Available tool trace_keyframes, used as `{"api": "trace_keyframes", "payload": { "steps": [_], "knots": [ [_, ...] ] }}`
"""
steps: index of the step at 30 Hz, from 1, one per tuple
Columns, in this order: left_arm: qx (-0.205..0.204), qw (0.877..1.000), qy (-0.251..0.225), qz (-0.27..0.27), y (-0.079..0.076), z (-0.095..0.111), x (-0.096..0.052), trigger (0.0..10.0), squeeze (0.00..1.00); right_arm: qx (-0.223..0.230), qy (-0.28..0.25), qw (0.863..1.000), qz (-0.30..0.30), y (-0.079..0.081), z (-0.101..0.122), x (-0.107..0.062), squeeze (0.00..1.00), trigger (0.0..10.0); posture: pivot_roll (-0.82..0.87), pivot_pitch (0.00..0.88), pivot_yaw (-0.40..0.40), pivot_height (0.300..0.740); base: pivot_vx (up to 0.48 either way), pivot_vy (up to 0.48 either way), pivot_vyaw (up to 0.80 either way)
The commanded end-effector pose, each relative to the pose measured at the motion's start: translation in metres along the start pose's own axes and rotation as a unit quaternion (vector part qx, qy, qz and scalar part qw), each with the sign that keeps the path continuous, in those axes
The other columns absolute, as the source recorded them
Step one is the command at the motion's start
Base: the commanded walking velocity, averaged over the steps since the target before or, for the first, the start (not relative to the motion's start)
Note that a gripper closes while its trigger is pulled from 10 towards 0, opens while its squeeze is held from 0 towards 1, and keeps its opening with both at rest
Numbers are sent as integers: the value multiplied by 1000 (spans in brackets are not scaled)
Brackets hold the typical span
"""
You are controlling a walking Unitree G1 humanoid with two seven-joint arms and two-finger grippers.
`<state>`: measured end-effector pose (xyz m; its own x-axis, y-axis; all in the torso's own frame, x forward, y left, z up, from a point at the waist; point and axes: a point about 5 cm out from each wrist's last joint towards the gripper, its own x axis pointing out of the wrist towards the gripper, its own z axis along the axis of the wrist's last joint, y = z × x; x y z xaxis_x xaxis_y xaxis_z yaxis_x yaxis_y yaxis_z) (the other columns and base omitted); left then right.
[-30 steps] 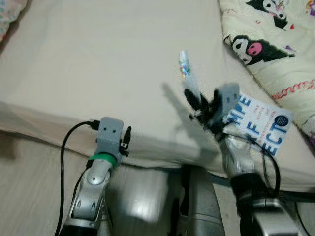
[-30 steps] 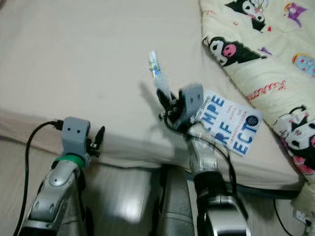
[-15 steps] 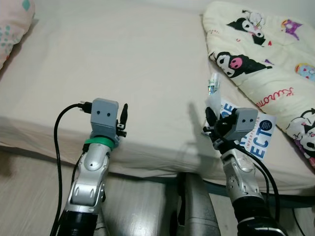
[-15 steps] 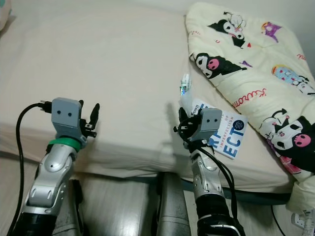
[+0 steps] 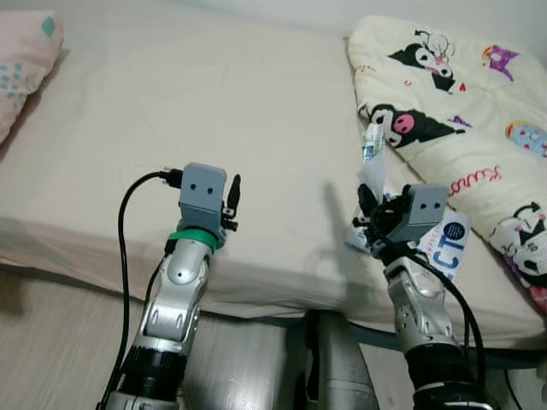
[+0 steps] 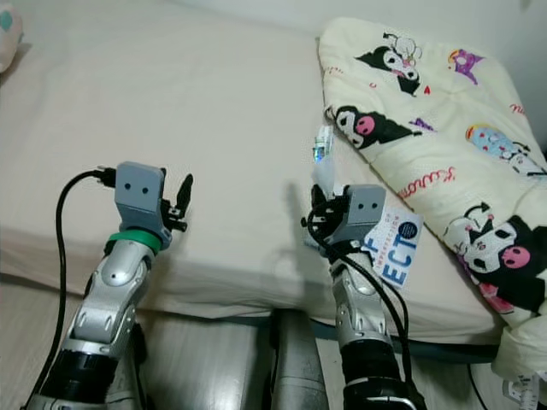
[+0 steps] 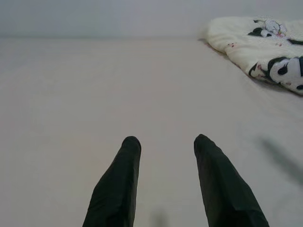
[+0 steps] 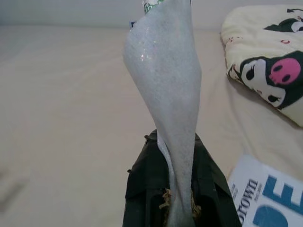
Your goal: Clean up the room
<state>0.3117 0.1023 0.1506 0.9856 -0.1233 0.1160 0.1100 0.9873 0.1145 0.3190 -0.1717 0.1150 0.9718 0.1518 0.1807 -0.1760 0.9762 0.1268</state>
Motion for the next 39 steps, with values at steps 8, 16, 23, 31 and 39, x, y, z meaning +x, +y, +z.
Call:
{"api": "trace_keyframes", "payload": {
  "steps": [8, 16, 23, 31, 39],
  "knots": [
    [-3, 1000, 2, -28, -17, -4, 4, 10000, 0, -6, 20, 1000, -6, -4, -5, -5, 0, 10000, 15, 0, -73, 646, 0, 0, 0],
    [-5, 999, -1, -31, -20, -3, 8, 10000, 0, -7, 19, 1000, -4, -4, -5, -4, 0, 10000, 14, 0, -74, 681, 0, 0, 0],
    [-3, 999, -1, -34, -21, -4, 9, 10000, 0, -8, 18, 1000, -3, -4, -4, -3, 0, 10000, 13, 0, -73, 706, 0, 0, 0],
    [-9, 999, 18, -36, -18, -15, 5, 10000, 0, -12, 25, 1000, 2, 0, -8, -4, 0, 10000, 21, 0, -70, 731, 0, 0, 0],
    [-9, 999, 27, -36, -17, -22, 3, 10000, 0, 0, 32, 999, 16, 15, -14, -4, 0, 10000, 22, 0, -58, 731, 0, 0, 0]
  ]
}}
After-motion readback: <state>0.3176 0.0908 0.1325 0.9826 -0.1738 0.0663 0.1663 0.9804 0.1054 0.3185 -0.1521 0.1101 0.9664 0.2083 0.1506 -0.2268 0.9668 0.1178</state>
